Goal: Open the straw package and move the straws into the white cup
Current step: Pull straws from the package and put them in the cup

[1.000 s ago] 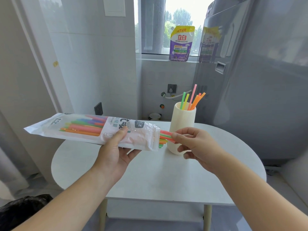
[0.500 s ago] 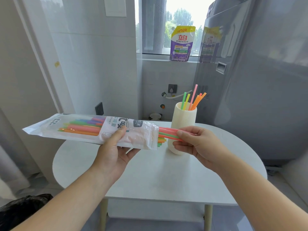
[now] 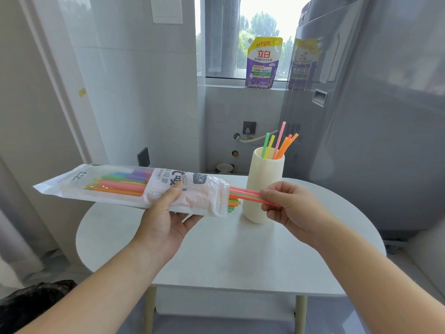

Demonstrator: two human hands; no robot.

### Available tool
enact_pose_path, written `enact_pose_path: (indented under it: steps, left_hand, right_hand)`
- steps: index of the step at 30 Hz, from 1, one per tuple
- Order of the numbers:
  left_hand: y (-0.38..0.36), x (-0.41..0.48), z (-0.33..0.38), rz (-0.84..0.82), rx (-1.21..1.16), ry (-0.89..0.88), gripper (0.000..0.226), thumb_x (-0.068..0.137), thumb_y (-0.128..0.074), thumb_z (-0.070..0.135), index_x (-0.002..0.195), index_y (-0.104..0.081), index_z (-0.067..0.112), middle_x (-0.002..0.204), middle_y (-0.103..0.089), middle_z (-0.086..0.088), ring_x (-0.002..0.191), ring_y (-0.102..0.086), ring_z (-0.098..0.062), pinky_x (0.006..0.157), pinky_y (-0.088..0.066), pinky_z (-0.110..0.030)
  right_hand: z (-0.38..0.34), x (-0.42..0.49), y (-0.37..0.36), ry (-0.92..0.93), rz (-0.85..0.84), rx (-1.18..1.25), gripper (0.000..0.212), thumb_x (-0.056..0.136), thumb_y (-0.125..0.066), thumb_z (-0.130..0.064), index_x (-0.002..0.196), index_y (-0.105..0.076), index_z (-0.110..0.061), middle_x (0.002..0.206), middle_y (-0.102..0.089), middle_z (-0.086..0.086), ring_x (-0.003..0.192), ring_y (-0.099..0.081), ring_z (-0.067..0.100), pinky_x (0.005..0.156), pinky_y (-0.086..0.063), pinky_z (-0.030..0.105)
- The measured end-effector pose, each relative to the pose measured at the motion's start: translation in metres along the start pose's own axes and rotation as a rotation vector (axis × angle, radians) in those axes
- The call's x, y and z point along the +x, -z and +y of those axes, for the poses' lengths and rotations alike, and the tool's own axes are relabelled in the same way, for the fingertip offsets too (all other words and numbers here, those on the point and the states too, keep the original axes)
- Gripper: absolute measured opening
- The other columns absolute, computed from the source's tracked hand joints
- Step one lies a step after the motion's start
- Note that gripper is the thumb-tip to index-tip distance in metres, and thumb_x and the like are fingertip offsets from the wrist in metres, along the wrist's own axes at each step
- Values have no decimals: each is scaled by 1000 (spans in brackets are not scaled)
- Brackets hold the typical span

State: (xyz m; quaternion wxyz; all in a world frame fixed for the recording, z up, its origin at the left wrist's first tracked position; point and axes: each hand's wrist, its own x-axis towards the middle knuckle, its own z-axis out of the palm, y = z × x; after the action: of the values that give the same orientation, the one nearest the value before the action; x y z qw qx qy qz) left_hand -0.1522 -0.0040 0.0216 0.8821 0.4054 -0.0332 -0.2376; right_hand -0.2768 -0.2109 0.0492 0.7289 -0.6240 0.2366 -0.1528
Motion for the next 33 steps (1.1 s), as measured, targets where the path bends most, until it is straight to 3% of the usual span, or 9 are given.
enact_pose_path:
  steps: [4,8,13,17,20,22,24,27,33]
  left_hand:
    - [-1,0,1,2,1,6,41,92,-70,20,133,-64,24,119,-76,-7,101,-76,-25,73,-64,-42]
    - [-2,0,2,13,-12,21,39,93,-69,19,131,-65,21,117,-77,-8,99,-76,-25,72,-65,-41]
    - [0,2,5,24,-23,27,39,94,-68,20,133,-64,20,118,-76,-8,99,-76,-25,76,-64,-44]
    - [1,3,7,24,-35,11,40,94,-68,20,133,-63,22,121,-76,-8,102,-76,-25,76,-64,-44]
    - [1,3,7,29,-46,5,38,94,-68,20,132,-63,21,120,-76,-8,103,-75,-25,79,-64,-45]
    - [1,3,8,27,-51,2,38,95,-67,19,133,-63,21,121,-76,-8,104,-75,-25,79,-64,-45]
    - [0,3,8,27,-54,1,38,95,-67,19,133,-64,21,121,-75,-8,104,-75,-25,79,-64,-44]
    - [-1,2,6,21,-49,1,37,95,-67,19,131,-63,23,121,-76,-8,103,-75,-25,78,-64,-44]
    - [-3,-2,-3,8,-35,21,39,94,-69,20,132,-63,23,117,-77,-8,100,-76,-25,70,-64,-40]
  right_hand:
    - [-2,-1,0,21,82,37,14,93,-69,-18,89,-61,-7,74,-58,9,58,-55,17,50,-49,25]
    - [-5,-3,-7,-64,182,116,41,95,-61,-45,112,-61,-8,91,-60,13,61,-56,21,57,-51,33]
    - [0,-2,-6,-57,217,179,63,92,-48,-68,114,-61,-10,100,-63,12,62,-61,22,57,-51,35]
    - [6,-2,-6,-3,295,204,73,88,-40,-78,103,-63,-10,92,-67,10,60,-61,22,58,-48,35]
    - [18,-5,-17,6,298,166,73,85,-46,-77,109,-62,-10,86,-63,10,58,-57,20,53,-45,33]
    - [26,-7,-27,-20,278,160,79,73,-55,-79,111,-61,-10,84,-61,9,57,-57,19,52,-45,32]
    - [31,-11,-37,-68,214,190,82,60,-62,-78,109,-61,-11,83,-62,8,58,-58,19,53,-47,32]
    - [33,-15,-50,-113,64,287,79,61,-70,-70,114,-63,-12,89,-60,9,64,-57,20,55,-50,32]
    - [23,-8,-66,-46,48,582,21,89,-73,-27,97,-64,-10,68,-57,2,55,-52,10,51,-50,21]
